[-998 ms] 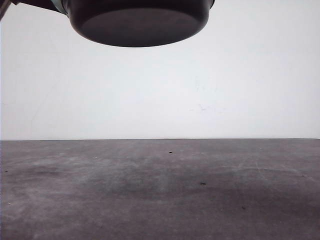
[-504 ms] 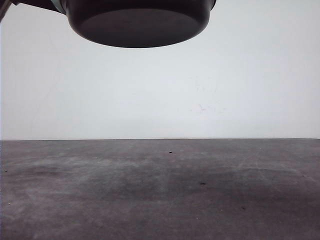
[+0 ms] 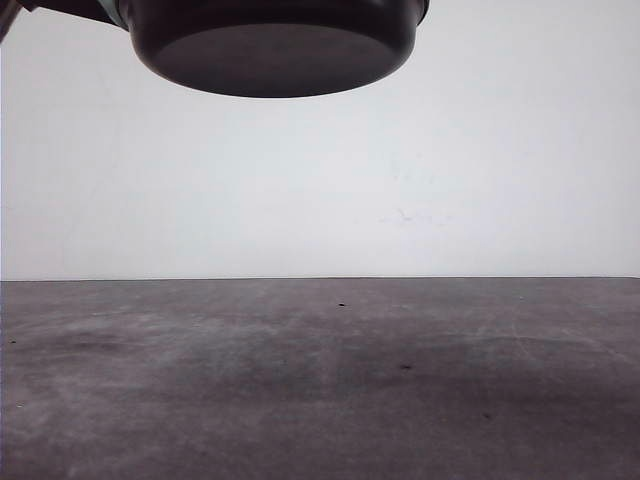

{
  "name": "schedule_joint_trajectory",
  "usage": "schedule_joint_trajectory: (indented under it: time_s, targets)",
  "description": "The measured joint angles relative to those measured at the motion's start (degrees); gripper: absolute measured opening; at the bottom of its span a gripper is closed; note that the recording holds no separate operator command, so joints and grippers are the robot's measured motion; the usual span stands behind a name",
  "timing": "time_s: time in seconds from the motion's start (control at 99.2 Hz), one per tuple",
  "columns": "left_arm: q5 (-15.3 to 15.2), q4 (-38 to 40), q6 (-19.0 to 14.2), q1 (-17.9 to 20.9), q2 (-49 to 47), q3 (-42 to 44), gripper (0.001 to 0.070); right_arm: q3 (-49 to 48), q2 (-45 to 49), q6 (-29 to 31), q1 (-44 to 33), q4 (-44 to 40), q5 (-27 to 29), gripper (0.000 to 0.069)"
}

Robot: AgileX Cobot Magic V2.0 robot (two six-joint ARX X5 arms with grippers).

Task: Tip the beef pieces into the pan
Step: 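Lift the bowl and tip the cubes into the held pan, then lower the empty bowl back onto the table with the right gripper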

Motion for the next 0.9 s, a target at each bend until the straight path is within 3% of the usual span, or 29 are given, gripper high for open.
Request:
schedule_joint_trajectory:
  time_s: [0.081, 0.171, 0.292, 0.403, 0.474, 0.555, 0.666, 0.898]
  targets:
    - [-0.07, -0.85, 0.96, 0.13, 0.02, 0.0, 0.0036, 2.25, -3.87, 15.41, -2.38, -12.52, -2.97, 0.0018]
    - [-0.07, -0.68, 1.62, 0.13, 0.02, 0.0, 0.0036, 4.24, -8.26, 34.67, -9.55, -25.44, -11.52, 0.0018]
    - [-0.07, -0.2, 1.68, 0.13, 0.02, 0.0, 0.0036, 4.55, -12.17, 58.69, -22.8, -35.1, -29.79, 0.0018]
    - [-0.07, 0.13, 1.7, 0.11, 0.2, 0.0, 0.0036, 4.57, -12.94, 69.9, -32.37, -38.82, -46.01, 0.0018]
    - [-0.07, 0.09, 1.77, 0.07, 0.24, 0.0, 0.0036, 4.63, -12.79, 71.65, -37.18, -43.58, -50.66, 0.0018]
    - [-0.07, 0.11, 1.81, 0.07, 0.24, 0.0, 0.0036, 4.63, -11.5, 70.03, -41.75, -50.82, -49.57, 0.0018]
    - [-0.02, 0.09, 1.86, 0.07, 0.24, 0.0, 0.0036, 3.63, -6.64, 63.52, -47.71, -59.43, -47.36, 0.0018]
    - [1.2, -0.09, 1.86, -0.09, 0.24, 0.0, 0.0036, -4.22, 7.52, 53.13, -55.91, -60.17, -46.95, 0.0018]
